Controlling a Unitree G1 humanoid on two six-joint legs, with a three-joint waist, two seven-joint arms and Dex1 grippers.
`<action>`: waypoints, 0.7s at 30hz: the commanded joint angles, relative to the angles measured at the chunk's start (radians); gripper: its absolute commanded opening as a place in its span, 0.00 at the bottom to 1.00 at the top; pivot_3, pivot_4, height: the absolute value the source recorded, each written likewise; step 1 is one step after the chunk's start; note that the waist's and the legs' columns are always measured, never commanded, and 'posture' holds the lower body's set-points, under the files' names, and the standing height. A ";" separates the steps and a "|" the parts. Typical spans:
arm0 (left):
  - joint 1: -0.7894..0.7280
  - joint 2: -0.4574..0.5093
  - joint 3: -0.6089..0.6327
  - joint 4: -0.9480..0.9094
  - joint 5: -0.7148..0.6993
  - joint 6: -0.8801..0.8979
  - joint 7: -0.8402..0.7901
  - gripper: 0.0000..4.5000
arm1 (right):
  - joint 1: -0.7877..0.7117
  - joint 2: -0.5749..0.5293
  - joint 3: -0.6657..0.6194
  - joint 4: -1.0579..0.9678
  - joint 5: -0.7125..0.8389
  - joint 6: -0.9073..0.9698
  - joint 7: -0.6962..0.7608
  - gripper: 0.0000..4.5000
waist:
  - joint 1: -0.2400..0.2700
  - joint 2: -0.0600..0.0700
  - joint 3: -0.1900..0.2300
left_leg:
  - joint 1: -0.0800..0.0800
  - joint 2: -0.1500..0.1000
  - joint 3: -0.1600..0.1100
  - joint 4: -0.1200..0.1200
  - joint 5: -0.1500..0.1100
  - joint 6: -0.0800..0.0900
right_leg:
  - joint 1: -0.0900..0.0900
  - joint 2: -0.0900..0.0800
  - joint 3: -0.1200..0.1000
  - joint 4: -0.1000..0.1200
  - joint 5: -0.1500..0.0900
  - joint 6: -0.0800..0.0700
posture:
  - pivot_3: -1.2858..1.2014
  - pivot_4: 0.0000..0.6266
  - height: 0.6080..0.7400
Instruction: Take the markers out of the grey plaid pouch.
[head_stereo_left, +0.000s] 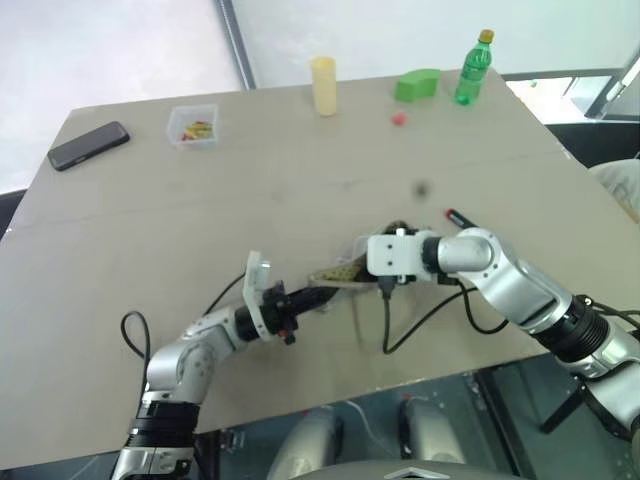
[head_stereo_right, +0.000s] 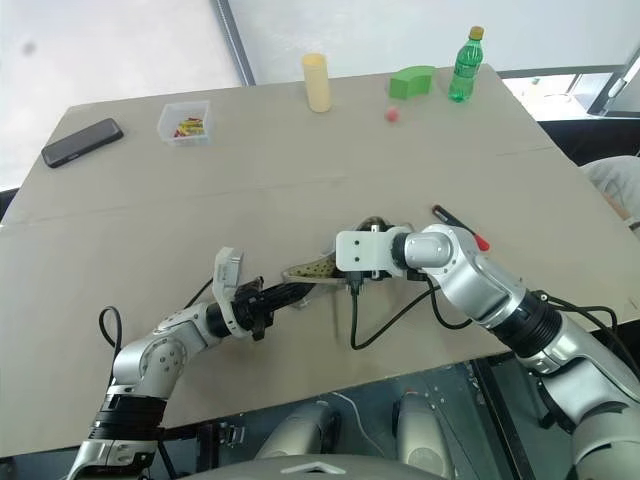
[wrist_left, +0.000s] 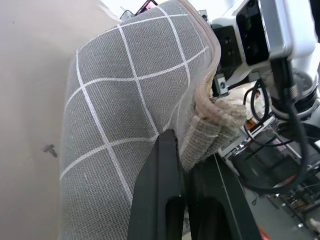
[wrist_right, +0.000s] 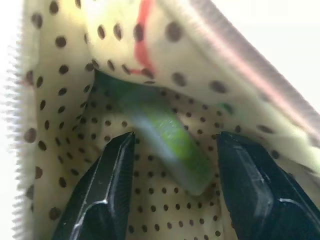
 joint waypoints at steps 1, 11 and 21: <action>-0.004 -0.006 0.034 -0.034 -0.086 0.078 0.004 0.00 | -0.001 -0.034 -0.001 -0.033 -0.046 -0.008 0.091 0.60 | 0.000 0.000 0.000 | 0.000 0.000 0.000 0.000 0.000 0.000 | 0.000 0.000 0.000 0.000 0.000 0.000 | 0.52 0.24 1.00; -0.010 0.056 0.077 -0.084 -0.354 0.391 -0.012 0.00 | -0.107 -0.328 -0.233 -0.369 0.210 0.386 0.478 0.60 | 0.000 0.001 0.000 | -0.002 0.000 -0.001 0.000 0.000 0.000 | 0.000 0.000 -0.001 -0.001 0.000 0.000 | 0.52 0.24 1.00; -0.027 0.094 -0.007 0.052 -0.032 0.113 -0.055 0.00 | -0.028 -0.180 -0.081 -0.259 0.084 0.334 0.330 0.60 | 0.004 -0.001 -0.001 | -0.001 0.000 0.001 0.001 0.000 0.000 | 0.000 -0.001 0.000 0.000 0.000 -0.001 | 0.52 0.24 1.00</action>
